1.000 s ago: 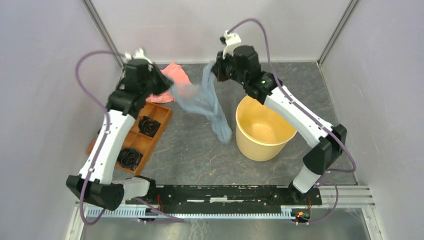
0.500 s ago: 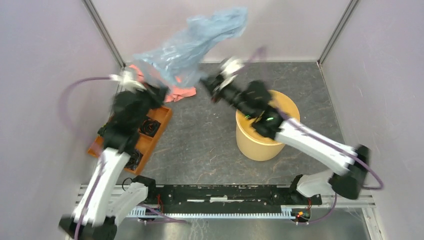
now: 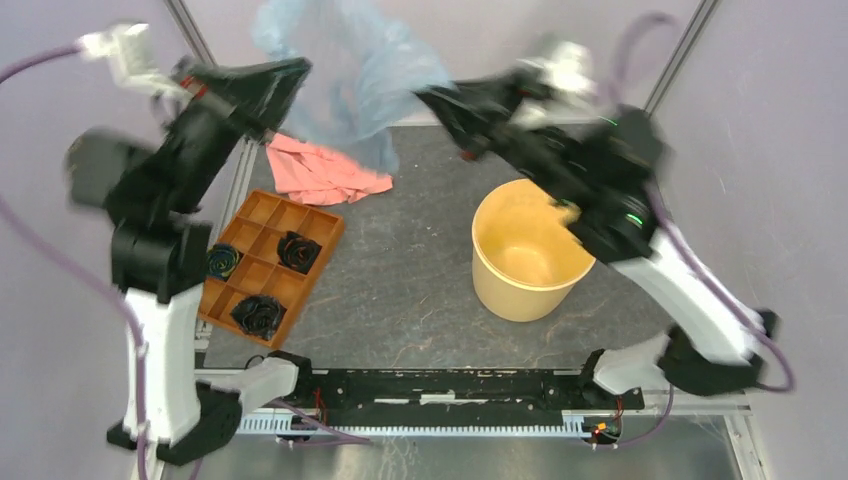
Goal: Put the trash bags into the trash bin
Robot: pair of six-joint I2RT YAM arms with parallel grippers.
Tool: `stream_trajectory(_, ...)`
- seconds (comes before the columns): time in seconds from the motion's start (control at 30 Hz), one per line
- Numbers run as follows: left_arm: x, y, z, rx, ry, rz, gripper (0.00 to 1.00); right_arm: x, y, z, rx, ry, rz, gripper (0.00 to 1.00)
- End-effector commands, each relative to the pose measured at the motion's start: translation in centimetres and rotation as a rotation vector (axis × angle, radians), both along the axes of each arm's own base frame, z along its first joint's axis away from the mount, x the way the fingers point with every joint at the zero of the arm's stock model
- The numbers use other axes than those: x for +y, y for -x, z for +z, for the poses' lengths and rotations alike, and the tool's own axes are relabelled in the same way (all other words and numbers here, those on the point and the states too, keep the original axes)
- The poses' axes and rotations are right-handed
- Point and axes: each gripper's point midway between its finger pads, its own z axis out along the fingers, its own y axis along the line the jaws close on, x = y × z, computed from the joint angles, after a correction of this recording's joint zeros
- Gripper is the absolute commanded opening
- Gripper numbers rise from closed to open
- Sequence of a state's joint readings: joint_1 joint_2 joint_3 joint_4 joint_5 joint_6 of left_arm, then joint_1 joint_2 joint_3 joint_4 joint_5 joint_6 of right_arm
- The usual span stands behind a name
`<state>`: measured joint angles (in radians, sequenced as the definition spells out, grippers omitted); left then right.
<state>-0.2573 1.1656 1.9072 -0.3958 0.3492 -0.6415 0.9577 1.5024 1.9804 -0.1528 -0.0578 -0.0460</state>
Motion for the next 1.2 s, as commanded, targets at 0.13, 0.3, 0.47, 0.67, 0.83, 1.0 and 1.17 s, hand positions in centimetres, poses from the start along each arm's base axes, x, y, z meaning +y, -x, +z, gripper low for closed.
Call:
stream_trajectory(0.13, 5.2, 2.1, -12.0, 0.107, 0.020, 0.264, 0.02, -2.9, 3.4, -8.8, -0.014, -0.035, -0.005, 0.00)
stream_trajectory(0.3, 7.0, 0.3, -38.4, 0.909, -0.290, 0.408, 0.02, 1.3, -0.4, -28.7, 0.462, 0.382, -0.028, 0.00)
stream_trajectory(0.47, 3.8, 2.0, -19.1, 0.273, -0.032, 0.188, 0.02, -0.2, 0.4, -15.8, 0.250, 0.167, -0.015, 0.01)
stream_trajectory(0.67, 0.3, 13.2, 6.7, -0.419, 0.073, -0.208, 0.02, -3.0, 5.1, 5.3, -0.147, -0.066, 0.031, 0.00)
stream_trajectory(0.83, 1.3, 17.4, 7.3, -0.551, 0.093, -0.211, 0.02, -5.3, 9.8, 4.4, -0.257, -0.175, 0.096, 0.00)
stream_trajectory(1.0, 5.9, 2.4, -18.4, 0.293, 0.012, 0.300, 0.02, -1.4, 2.0, -14.6, 0.112, 0.123, -0.112, 0.00)
stream_trajectory(1.17, 6.4, 1.6, -40.0, 0.906, -0.222, 0.376, 0.02, 1.0, 0.7, -28.1, 0.432, 0.370, -0.035, 0.00)
